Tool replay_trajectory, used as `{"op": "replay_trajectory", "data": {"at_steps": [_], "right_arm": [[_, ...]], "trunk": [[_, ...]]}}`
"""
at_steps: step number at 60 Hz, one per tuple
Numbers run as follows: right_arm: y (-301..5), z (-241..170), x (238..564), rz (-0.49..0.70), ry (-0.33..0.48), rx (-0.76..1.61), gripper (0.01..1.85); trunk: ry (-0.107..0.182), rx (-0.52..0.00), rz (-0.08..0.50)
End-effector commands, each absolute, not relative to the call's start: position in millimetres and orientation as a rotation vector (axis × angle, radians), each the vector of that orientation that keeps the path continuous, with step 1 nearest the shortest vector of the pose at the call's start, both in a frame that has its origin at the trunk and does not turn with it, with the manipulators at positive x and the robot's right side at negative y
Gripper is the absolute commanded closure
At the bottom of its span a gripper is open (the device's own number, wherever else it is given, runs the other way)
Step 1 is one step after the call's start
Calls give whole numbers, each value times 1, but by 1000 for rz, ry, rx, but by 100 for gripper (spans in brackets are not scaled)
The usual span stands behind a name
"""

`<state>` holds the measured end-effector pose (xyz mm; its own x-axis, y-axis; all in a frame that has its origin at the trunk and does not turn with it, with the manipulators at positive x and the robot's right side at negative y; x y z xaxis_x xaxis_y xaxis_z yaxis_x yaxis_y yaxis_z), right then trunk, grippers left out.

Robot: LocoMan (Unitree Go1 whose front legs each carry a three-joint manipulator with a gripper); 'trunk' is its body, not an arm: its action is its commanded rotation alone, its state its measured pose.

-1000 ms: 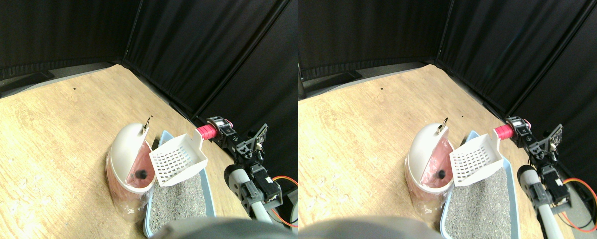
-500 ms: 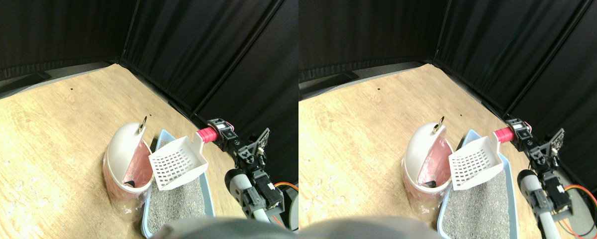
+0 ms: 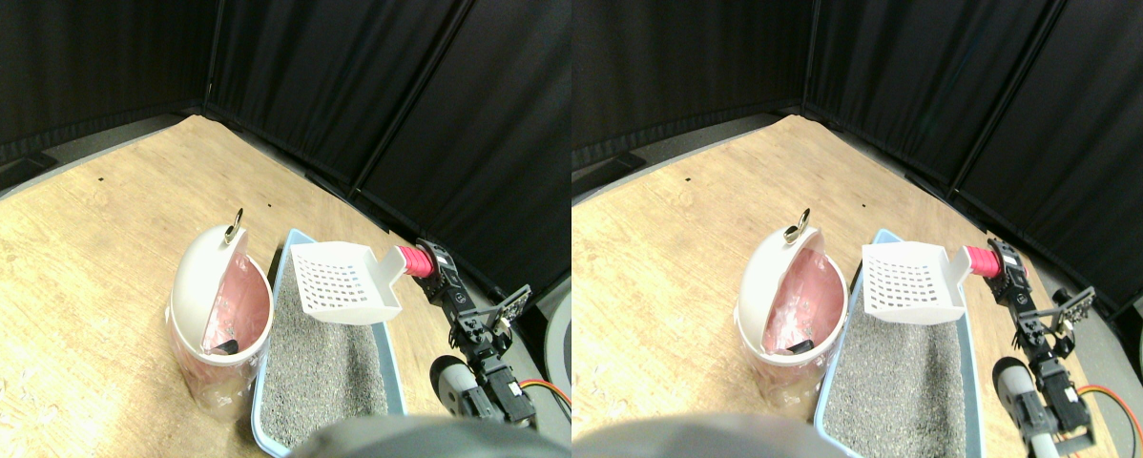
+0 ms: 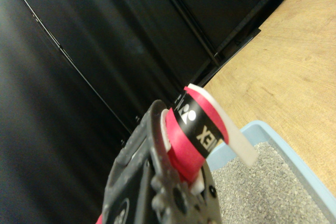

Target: Scoop (unimanual)

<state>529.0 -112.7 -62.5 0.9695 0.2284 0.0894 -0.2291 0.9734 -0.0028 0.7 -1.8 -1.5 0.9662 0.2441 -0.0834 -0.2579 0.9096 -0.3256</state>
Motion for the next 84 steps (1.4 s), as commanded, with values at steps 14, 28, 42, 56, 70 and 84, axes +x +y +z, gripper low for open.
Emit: {"op": "replay_trajectory", "data": {"at_steps": [14,28,42,56,70,84], "right_arm": [[-148,-70,525,175,-191,152,180],[-170,-83,522,114,-200,162,180],[-188,-103,521,43,-200,209,180],[-201,-129,514,-15,-176,246,180],[-213,-150,509,-79,-156,268,180],[-220,-162,511,-82,-121,260,180]], "trunk": [[44,-291,190],[54,-252,144],[64,-221,117],[76,-197,105],[90,-182,94],[96,-178,90]]}}
